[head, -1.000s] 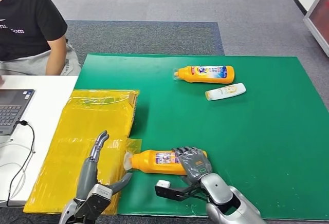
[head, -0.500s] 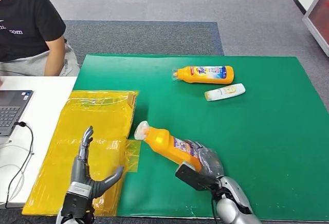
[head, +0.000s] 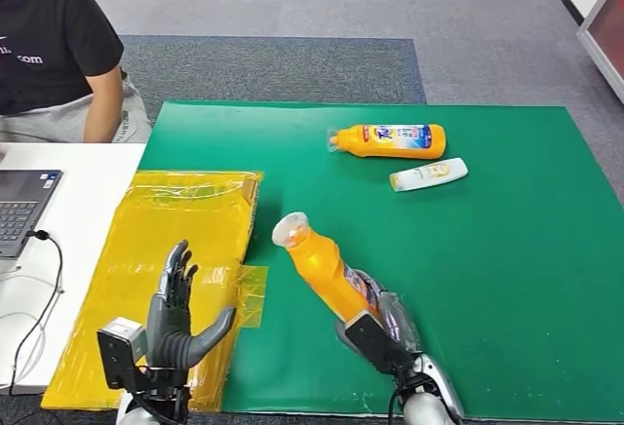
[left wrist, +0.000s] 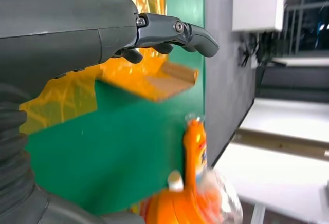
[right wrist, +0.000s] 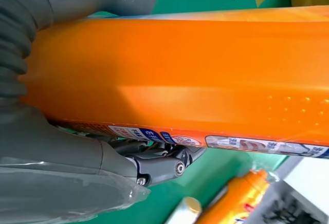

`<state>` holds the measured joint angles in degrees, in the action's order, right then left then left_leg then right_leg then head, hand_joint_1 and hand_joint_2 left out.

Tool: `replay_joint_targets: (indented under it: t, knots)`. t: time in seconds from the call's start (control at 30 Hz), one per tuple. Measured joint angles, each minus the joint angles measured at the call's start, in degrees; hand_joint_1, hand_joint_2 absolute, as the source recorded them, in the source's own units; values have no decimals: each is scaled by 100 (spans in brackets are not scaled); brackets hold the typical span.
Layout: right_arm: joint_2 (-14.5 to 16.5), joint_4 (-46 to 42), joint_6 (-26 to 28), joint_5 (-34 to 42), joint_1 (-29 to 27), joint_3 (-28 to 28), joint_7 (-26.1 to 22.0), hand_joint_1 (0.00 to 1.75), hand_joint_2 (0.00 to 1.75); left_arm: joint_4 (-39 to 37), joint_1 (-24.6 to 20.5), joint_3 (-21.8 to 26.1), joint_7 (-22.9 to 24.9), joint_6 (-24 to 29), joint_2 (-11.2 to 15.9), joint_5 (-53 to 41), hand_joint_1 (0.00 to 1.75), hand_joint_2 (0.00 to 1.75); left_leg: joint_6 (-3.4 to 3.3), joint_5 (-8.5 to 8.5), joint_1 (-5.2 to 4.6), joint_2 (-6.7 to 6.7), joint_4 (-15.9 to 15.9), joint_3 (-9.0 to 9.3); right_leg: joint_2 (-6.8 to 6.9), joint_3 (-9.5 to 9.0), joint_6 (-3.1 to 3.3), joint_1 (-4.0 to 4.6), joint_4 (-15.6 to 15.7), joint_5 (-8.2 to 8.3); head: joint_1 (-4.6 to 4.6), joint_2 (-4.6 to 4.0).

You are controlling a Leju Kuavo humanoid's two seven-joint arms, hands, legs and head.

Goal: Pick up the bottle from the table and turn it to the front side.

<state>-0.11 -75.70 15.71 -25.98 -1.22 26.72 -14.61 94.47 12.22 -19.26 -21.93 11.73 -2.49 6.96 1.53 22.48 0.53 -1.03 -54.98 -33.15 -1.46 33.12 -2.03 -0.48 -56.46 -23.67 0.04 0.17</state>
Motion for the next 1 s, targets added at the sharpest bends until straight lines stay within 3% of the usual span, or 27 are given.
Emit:
replay_joint_targets:
  t: [0.5, 1.0]
  knots:
    - [32, -301, 61, 269, -161, 103, -233, 175, 175, -682, -739, -701, 634, -706, 100, -643, 0, 175, -4, -7, 0, 0, -1, -56, 0, 51, -4, -1, -5, 4, -1, 0]
    - [62, -946, -147, 454, -175, 378, -572, 175, 175, -1070, -1035, -724, 827, -1166, 95, -149, 0, 175, -4, -6, 0, 0, -1, -74, 1, 69, -4, -1, -5, 2, -1, 0]
